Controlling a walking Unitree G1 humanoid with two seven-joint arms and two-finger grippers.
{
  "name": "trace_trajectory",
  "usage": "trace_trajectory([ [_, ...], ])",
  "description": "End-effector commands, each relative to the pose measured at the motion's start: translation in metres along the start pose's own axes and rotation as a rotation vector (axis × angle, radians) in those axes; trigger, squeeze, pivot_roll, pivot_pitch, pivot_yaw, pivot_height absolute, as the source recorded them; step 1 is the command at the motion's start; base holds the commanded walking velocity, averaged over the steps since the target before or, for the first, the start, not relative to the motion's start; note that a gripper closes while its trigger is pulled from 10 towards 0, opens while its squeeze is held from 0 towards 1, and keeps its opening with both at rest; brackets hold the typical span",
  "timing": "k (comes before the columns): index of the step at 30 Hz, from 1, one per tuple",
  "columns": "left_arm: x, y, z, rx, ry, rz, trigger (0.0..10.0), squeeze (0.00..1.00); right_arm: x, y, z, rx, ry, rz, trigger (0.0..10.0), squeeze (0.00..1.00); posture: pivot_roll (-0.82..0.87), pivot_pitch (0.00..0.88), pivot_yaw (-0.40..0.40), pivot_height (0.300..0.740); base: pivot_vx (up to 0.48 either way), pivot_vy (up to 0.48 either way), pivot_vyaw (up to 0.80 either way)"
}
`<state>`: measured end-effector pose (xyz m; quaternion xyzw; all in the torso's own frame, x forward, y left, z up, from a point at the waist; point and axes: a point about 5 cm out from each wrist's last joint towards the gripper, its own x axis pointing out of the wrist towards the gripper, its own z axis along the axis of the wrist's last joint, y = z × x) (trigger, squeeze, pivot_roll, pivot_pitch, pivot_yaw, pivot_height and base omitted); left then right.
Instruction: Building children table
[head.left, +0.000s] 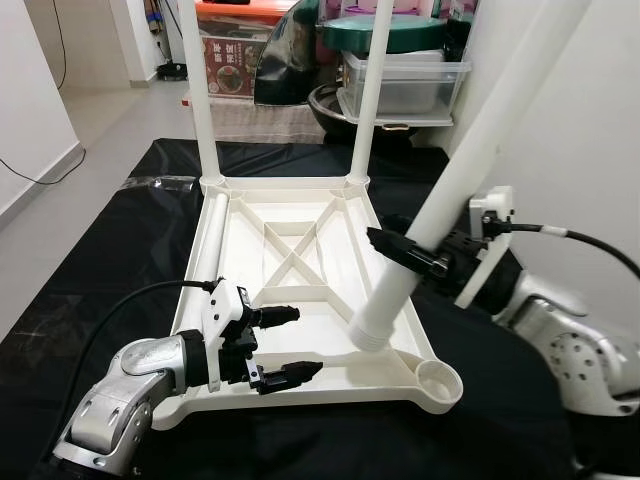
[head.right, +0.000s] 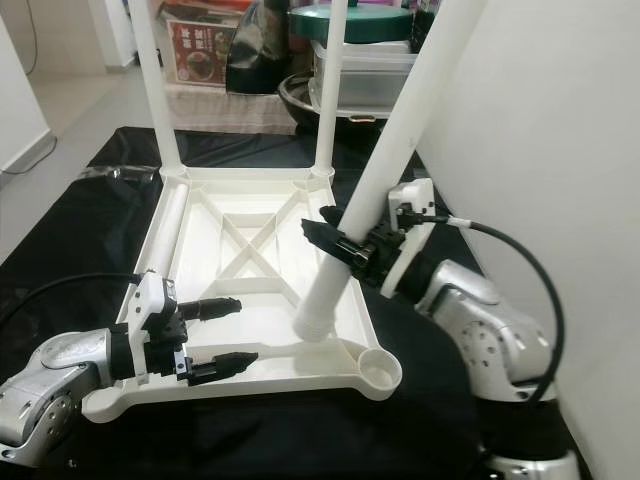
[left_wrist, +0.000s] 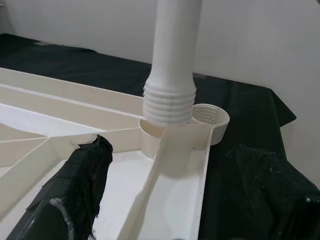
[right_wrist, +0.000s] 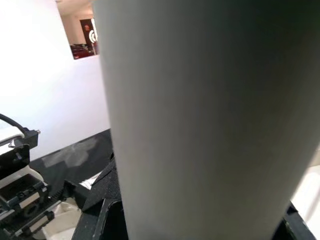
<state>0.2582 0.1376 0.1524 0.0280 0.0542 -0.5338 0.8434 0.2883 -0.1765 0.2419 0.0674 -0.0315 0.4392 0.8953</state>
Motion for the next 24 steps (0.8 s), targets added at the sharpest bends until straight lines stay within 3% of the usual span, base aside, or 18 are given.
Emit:
trace_trajectory([
  [1,0.001,-0.001,-0.001,-0.001,0.011,0.009,10.0,0.0,-0.004,-0.002,0.001,-0.025,0.011,0.013,0.0,0.0,0.08,0.0,-0.072,0.74,0.0,0.0,0.0],
  [7,-0.006,0.013,-0.004,-0.005,0.029,0.13,10.0,0.0,-0.028,-0.009,-0.002,-0.075,0.139,0.087,0.0,0.0,0.07,0.0,-0.071,0.74,0.0,0.0,0.0],
  [12,-0.005,0.009,-0.009,-0.018,0.03,0.143,10.0,0.0,-0.041,-0.012,-0.011,-0.11,0.242,0.118,0.0,0.0,0.07,0.0,-0.071,0.74,0.0,0.0,0.0],
  [24,-0.004,0.01,-0.01,-0.02,0.021,0.173,10.0,0.0,-0.047,-0.016,-0.019,-0.177,0.328,0.153,0.0,0.0,0.08,0.0,-0.076,0.74,0.0,0.0,0.0],
])
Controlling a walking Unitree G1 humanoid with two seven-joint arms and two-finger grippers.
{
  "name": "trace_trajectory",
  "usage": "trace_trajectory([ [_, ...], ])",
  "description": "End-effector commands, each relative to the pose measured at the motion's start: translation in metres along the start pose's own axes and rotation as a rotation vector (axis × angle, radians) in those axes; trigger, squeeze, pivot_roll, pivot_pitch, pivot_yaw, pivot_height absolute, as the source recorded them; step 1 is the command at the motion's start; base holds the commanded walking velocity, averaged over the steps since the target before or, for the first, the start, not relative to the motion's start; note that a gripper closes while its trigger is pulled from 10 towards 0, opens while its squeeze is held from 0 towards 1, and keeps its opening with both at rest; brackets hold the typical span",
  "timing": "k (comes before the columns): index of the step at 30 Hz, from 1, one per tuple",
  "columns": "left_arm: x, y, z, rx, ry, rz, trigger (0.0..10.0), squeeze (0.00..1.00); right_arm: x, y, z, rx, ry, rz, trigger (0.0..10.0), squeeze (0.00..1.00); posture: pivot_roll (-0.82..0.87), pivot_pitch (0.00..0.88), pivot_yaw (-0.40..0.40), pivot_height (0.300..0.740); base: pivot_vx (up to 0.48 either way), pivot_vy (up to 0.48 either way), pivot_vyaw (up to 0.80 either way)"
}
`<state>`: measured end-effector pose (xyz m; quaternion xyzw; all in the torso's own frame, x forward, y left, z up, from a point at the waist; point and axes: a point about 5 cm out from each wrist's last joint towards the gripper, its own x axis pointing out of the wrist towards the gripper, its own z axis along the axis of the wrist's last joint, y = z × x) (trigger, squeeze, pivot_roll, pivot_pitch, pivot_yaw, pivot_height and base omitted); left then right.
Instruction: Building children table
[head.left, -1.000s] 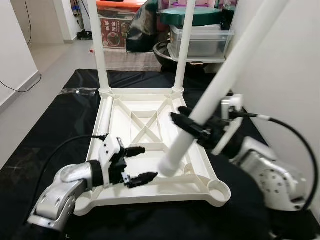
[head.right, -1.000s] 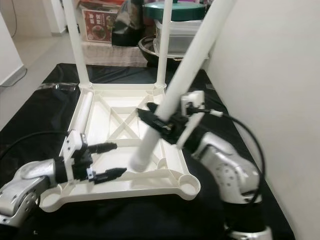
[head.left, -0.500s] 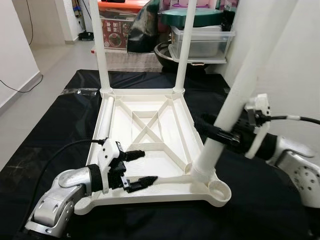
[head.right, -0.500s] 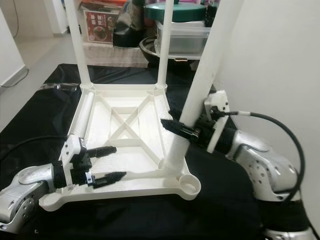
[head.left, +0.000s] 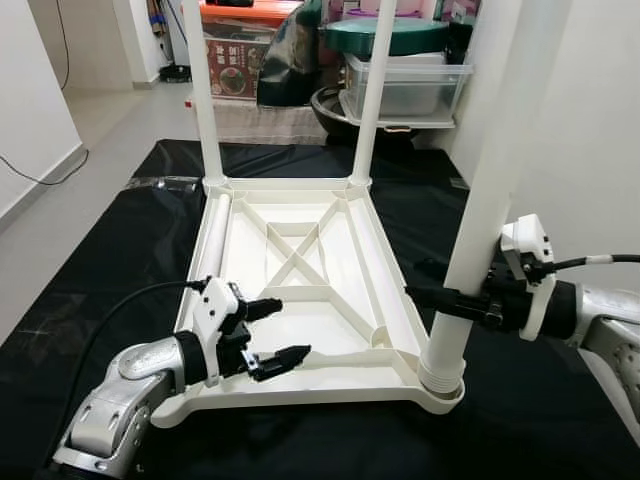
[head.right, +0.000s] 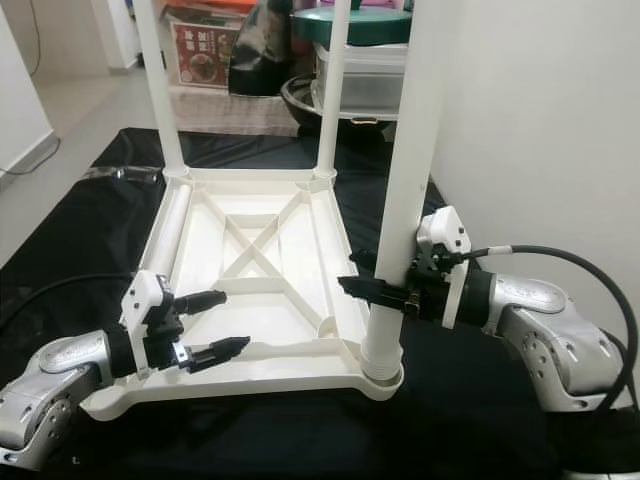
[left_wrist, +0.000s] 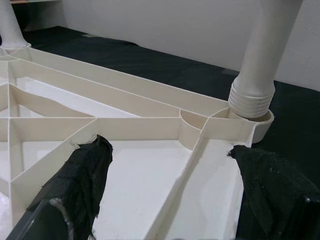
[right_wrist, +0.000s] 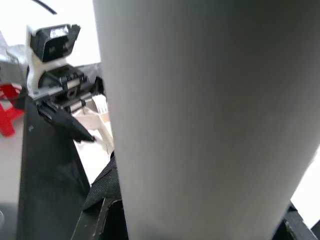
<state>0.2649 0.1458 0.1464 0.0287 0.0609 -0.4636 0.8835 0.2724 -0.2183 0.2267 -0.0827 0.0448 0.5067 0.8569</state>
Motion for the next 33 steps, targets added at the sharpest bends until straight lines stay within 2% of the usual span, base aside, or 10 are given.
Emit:
trace_trajectory([
  [1,0.0,0.001,-0.003,-0.004,0.009,0.012,10.0,0.0,0.0,0.001,-0.011,0.014,0.056,0.011,0.0,0.0,0.08,0.0,-0.076,0.74,0.0,0.0,0.0],
  [6,-0.001,-0.001,-0.004,-0.011,0.005,0.02,10.0,0.0,0.0,0.008,-0.012,-0.01,0.077,0.088,0.0,0.0,0.08,0.0,-0.078,0.74,0.0,0.0,0.0],
  [13,-0.001,-0.001,-0.004,-0.014,0.003,0.023,10.0,0.0,0.001,0.014,-0.013,-0.014,0.082,0.131,0.0,0.0,0.08,0.0,-0.077,0.74,0.0,0.0,0.0],
  [15,0.0,0.0,-0.004,-0.014,0.001,0.025,10.0,0.0,0.003,0.017,-0.013,-0.016,0.078,0.14,0.0,0.0,0.08,0.0,-0.077,0.74,0.0,0.0,0.0],
  [17,0.001,0.0,-0.004,-0.016,-0.002,0.027,10.0,0.0,0.013,0.024,-0.018,-0.02,0.065,0.148,0.0,0.0,0.08,0.0,-0.077,0.74,0.0,0.0,0.0],
  [26,0.002,0.0,-0.004,-0.021,-0.006,0.031,10.0,0.0,0.026,0.022,-0.019,-0.037,0.039,0.149,0.0,0.0,0.08,0.0,-0.081,0.74,0.0,0.0,0.0],
  [28,0.002,0.0,-0.004,-0.025,-0.009,0.033,10.0,0.0,0.029,0.025,-0.02,-0.026,0.032,0.173,0.0,0.0,0.08,0.0,-0.083,0.74,0.0,0.0,0.0],
  [30,0.002,-0.001,-0.004,-0.037,-0.016,0.035,10.0,0.0,0.032,0.029,-0.02,0.043,-0.023,0.191,0.0,0.0,0.09,0.0,-0.086,0.74,0.0,0.0,0.0],
  [33,0.002,-0.001,-0.004,-0.037,-0.016,0.035,10.0,0.0,0.032,0.029,-0.02,0.043,-0.023,0.191,0.0,0.0,0.09,0.0,-0.086,0.74,0.0,0.0,0.0],
])
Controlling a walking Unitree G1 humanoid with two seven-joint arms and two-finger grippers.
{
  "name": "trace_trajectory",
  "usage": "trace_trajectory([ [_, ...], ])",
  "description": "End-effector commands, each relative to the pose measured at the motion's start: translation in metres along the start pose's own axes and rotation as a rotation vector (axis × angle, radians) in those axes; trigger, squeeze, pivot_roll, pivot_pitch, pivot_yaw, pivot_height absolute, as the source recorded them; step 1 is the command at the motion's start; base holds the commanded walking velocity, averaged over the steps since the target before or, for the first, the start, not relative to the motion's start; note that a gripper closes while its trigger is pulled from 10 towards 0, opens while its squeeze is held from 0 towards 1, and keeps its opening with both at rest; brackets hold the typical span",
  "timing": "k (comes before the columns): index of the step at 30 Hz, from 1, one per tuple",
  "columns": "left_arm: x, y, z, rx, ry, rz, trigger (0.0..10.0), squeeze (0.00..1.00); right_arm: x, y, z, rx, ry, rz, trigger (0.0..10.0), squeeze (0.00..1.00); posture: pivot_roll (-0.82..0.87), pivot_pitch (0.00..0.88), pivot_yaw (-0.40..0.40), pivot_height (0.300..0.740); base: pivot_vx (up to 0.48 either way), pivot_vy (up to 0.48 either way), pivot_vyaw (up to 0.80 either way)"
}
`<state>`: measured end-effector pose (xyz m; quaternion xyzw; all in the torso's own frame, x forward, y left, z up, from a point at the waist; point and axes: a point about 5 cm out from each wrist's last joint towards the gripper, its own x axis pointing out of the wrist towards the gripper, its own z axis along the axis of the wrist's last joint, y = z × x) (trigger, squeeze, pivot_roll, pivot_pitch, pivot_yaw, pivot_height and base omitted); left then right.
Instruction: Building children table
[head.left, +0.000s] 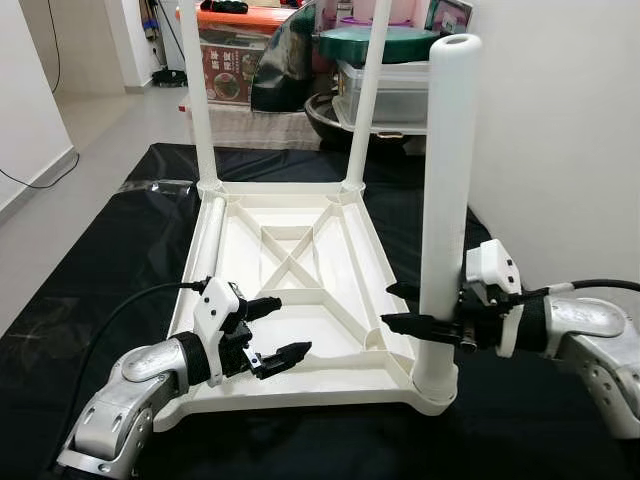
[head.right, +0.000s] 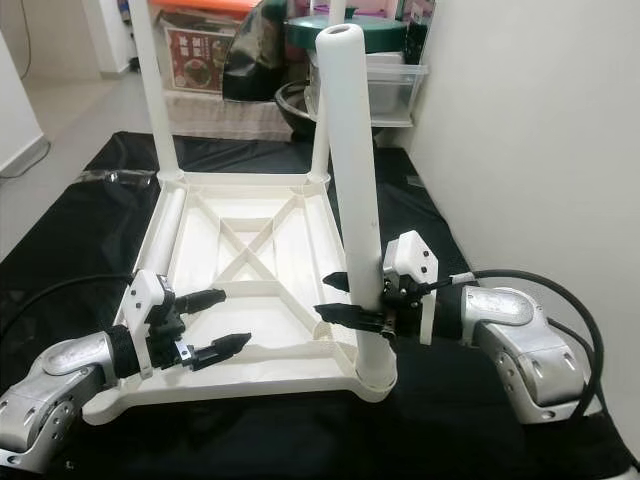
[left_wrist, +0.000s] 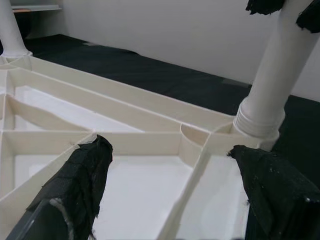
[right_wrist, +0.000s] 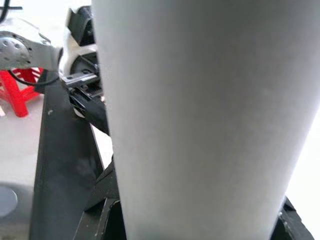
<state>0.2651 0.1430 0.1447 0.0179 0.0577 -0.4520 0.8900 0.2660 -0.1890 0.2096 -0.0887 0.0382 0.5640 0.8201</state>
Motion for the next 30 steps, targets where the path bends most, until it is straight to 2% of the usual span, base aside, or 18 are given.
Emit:
trace_trajectory([
  [1,0.0,0.0,-0.003,-0.019,0.0,0.009,10.0,0.0,0.008,0.008,-0.009,0.071,-0.017,0.056,0.0,0.0,0.09,0.0,-0.086,0.74,0.0,0.0,0.0],
  [5,0.0,0.0,-0.003,-0.019,0.0,0.009,10.0,0.0,0.008,0.008,-0.009,0.071,-0.017,0.056,0.0,0.0,0.09,0.0,-0.086,0.74,0.0,0.0,0.0],
  [6,-0.001,0.0,-0.003,-0.023,-0.002,0.01,10.0,0.0,0.009,0.008,-0.008,0.095,-0.053,0.05,0.0,0.0,0.09,0.0,-0.087,0.74,0.0,0.0,0.0],
  [9,-0.001,0.002,-0.003,-0.044,-0.016,0.03,10.0,0.0,0.014,0.022,-0.012,0.216,-0.279,-0.108,0.0,0.0,0.08,0.0,-0.077,0.74,0.0,0.0,0.0],
  [10,-0.001,0.003,-0.003,-0.045,-0.016,0.031,10.0,0.0,0.015,0.023,-0.013,0.219,-0.286,-0.118,0.0,0.0,0.08,0.0,-0.077,0.74,0.0,0.0,0.0],
  [16,0.0,0.004,-0.002,-0.045,-0.018,0.032,10.0,0.0,0.016,0.028,-0.02,0.22,-0.287,-0.162,0.0,0.0,0.07,0.0,-0.069,0.74,0.0,0.0,0.0],
  [18,0.002,0.007,-0.001,-0.041,-0.023,0.041,10.0,0.0,0.016,0.03,-0.025,0.215,-0.287,-0.228,0.0,0.0,0.06,0.0,-0.065,0.74,0.0,0.0,0.0],
  [21,0.003,0.008,-0.001,-0.041,-0.026,0.046,10.0,0.0,0.017,0.035,-0.029,0.202,-0.27,-0.251,0.0,0.0,0.06,0.0,-0.061,0.74,0.0,0.0,0.0],
  [22,0.003,0.008,-0.001,-0.041,-0.026,0.046,10.0,0.0,0.017,0.035,-0.029,0.202,-0.27,-0.251,0.0,0.0,0.06,0.0,-0.061,0.74,0.0,0.0,0.0],
  [25,0.005,0.007,-0.003,-0.038,-0.02,0.044,10.0,0.0,0.025,0.046,-0.037,0.152,-0.179,-0.243,0.0,0.0,0.06,0.0,-0.061,0.74,0.0,0.0,0.0],
  [30,0.005,0.009,-0.003,-0.041,-0.025,0.054,10.0,0.0,0.026,0.051,-0.034,0.15,-0.176,-0.188,0.0,0.0,0.06,0.0,-0.059,0.74,0.0,0.0,0.0],
])
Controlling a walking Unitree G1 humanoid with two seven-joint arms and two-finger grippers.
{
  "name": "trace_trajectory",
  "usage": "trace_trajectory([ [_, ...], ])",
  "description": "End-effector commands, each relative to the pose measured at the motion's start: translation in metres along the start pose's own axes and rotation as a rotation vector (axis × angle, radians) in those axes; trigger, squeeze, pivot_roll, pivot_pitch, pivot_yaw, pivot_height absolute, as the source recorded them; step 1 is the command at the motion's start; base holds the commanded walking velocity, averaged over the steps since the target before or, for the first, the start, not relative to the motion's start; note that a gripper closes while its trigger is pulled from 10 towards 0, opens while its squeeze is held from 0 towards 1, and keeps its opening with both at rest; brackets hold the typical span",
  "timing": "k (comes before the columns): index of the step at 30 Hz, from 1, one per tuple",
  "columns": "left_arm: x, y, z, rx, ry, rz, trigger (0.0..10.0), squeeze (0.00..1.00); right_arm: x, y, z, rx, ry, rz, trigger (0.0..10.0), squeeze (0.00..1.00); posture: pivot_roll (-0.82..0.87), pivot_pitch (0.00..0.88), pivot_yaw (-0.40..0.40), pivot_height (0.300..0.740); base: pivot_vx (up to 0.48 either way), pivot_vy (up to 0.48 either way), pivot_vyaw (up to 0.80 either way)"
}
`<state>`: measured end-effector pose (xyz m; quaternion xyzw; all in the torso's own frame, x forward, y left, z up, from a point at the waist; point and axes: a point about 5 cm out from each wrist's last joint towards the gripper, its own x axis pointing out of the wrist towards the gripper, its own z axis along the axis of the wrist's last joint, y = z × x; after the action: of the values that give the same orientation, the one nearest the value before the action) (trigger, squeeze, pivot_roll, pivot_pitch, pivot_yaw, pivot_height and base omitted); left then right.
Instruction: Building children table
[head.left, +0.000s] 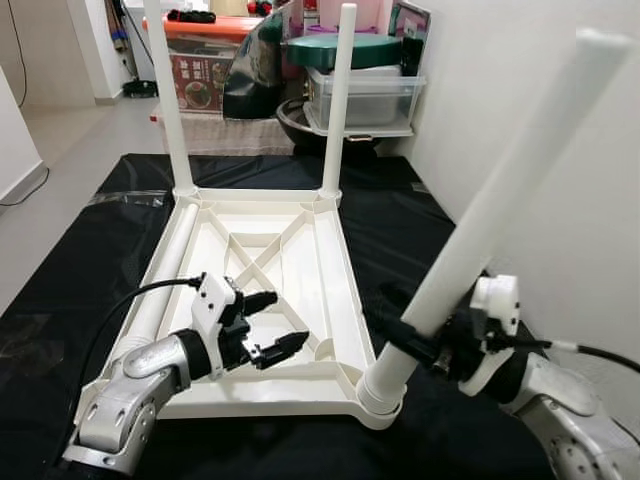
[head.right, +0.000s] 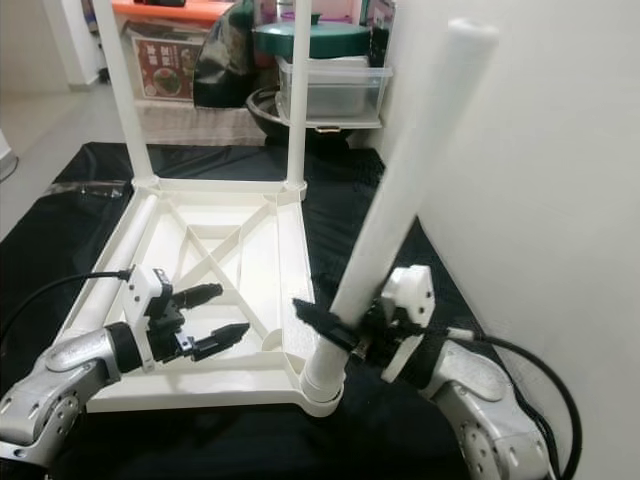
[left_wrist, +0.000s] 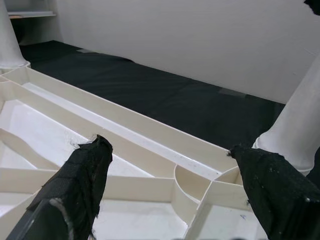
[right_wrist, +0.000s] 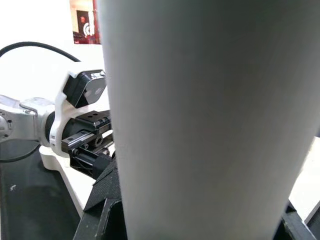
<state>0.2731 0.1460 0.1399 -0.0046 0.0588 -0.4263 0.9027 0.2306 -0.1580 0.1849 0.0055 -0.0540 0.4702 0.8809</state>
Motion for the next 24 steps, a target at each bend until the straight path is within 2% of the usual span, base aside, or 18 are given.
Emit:
trace_trajectory([
  [1,0.003,0.001,0.002,0.002,-0.007,0.0,10.0,0.0,0.0,0.005,-0.018,0.081,0.081,0.053,0.0,0.0,0.06,0.0,-0.059,0.74,0.0,0.0,0.0],
  [2,0.003,0.0,0.001,0.002,-0.006,-0.003,10.0,0.0,-0.002,0.007,-0.016,0.1,0.096,0.123,0.0,0.0,0.06,0.0,-0.069,0.74,0.0,0.0,0.0],
  [3,0.003,0.0,0.001,0.002,-0.006,-0.003,10.0,0.0,-0.002,0.007,-0.016,0.1,0.096,0.123,0.0,0.0,0.06,0.0,-0.069,0.74,0.0,0.0,0.0],
  [5,0.004,0.0,0.001,0.001,-0.006,-0.003,10.0,0.0,-0.006,0.011,-0.014,0.118,0.125,0.23,0.0,0.0,0.06,0.0,-0.075,0.74,0.0,0.0,0.0],
  [7,0.004,0.0,0.001,0.0,-0.008,-0.002,10.0,0.0,-0.007,0.012,-0.013,0.119,0.139,0.267,0.0,0.0,0.06,0.0,-0.075,0.74,0.0,0.0,0.0],
  [8,0.005,-0.001,0.0,-0.002,-0.012,0.002,10.0,0.0,-0.006,0.008,-0.013,0.146,0.179,0.352,0.0,0.0,0.07,0.0,-0.09,0.74,0.0,0.0,0.0],
  [10,0.006,-0.002,0.0,-0.004,-0.015,0.005,10.0,0.0,-0.005,0.004,-0.013,0.16,0.203,0.4,0.0,0.0,0.08,0.0,-0.1,0.74,0.0,0.0,0.0],
  [13,0.006,-0.003,-0.001,-0.006,-0.017,0.006,10.0,0.0,-0.003,0.002,-0.012,0.158,0.215,0.423,0.0,0.0,0.08,0.0,-0.1,0.74,0.0,0.0,0.0],
  [14,0.004,-0.003,-0.003,-0.009,-0.017,0.014,10.0,0.0,0.001,-0.004,-0.011,0.149,0.23,0.457,0.0,0.0,0.09,0.0,-0.118,0.74,0.0,0.0,0.0],
  [20,0.0,-0.003,-0.004,-0.014,-0.02,0.039,10.0,0.0,0.012,-0.012,-0.005,0.116,0.223,0.498,0.0,0.0,0.11,0.0,-0.137,0.74,0.0,0.0,0.0],
  [24,-0.001,-0.003,-0.005,-0.02,-0.019,0.047,10.0,0.0,0.018,-0.012,-0.009,0.118,0.19,0.444,0.0,0.0,0.11,0.0,-0.139,0.74,0.0,0.0,0.0],
])
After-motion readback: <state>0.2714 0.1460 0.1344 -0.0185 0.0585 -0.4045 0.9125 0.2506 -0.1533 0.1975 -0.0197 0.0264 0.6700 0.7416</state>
